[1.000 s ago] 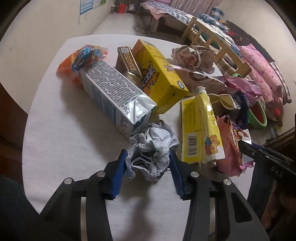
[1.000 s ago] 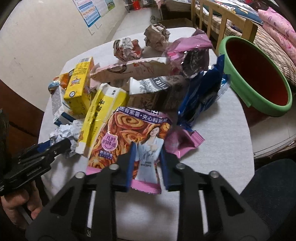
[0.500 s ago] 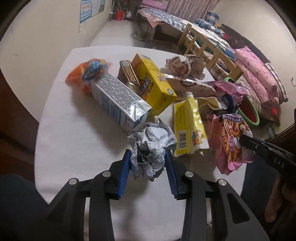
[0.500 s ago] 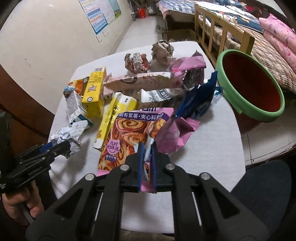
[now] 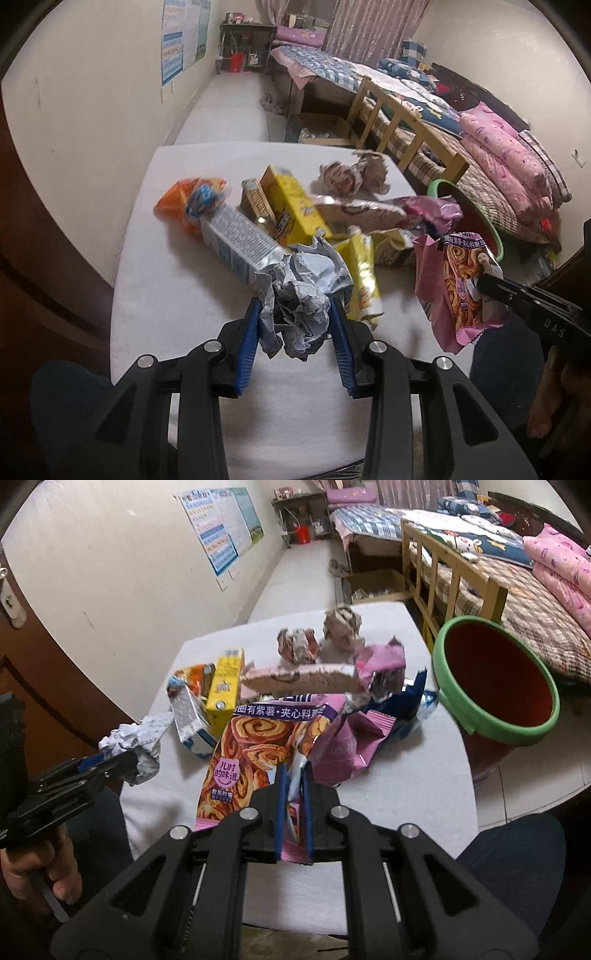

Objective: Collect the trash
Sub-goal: 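Carry both items over the green bin and open both tools to drop them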

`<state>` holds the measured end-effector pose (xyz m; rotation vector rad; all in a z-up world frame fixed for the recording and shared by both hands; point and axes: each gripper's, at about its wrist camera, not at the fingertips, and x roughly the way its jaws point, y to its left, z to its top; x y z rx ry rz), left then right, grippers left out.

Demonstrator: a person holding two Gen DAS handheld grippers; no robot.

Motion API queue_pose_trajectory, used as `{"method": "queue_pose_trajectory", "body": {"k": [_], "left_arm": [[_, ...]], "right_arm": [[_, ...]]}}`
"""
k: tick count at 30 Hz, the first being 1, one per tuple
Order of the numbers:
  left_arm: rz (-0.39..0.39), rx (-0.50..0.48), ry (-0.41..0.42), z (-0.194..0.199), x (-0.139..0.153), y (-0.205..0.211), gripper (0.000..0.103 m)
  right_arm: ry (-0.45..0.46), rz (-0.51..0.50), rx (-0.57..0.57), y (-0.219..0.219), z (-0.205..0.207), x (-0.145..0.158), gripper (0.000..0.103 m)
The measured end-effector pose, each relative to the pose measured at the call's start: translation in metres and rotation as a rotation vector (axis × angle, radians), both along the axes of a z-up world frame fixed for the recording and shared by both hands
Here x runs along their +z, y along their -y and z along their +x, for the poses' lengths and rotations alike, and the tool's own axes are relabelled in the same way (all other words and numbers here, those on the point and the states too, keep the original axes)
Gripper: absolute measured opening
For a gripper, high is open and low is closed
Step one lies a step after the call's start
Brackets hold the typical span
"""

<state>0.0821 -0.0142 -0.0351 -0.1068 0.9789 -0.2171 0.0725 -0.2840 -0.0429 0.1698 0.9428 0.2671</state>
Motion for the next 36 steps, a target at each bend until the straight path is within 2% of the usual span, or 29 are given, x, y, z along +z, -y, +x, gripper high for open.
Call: {"method": "queue_pose_trajectory", "body": {"k": [5,13,19,27,36], "left_arm": [[0.005,-0.018,0.033,0.004,0.018,0.013,0.034],[0.013,-0.081,0.091,0.023,0.046,0.046,0.035],[-0.008,-0.166,0.118,0.048,0.060,0.084,0.035],[-0.090,-0.267,0.125,0.100,0.069,0.147,0.035],[-0.133,-0.398,0.095,0.150,0.063,0.238,0.035]], "right_arm": [[0.057,0.020,0.011,0.007,-0.003,0.022,0.009],[0.177,-0.052,-0.034,0.032,0.000,0.055,0.009],[0.198,-0.080,-0.120,0.073,0.018,0.064,0.009],[0.224,-0.096,-0.265,0.147,0.041,0.074,0.009],[0.196,-0.124,-0.357,0.215,0.072,0.064,0.009]]}}
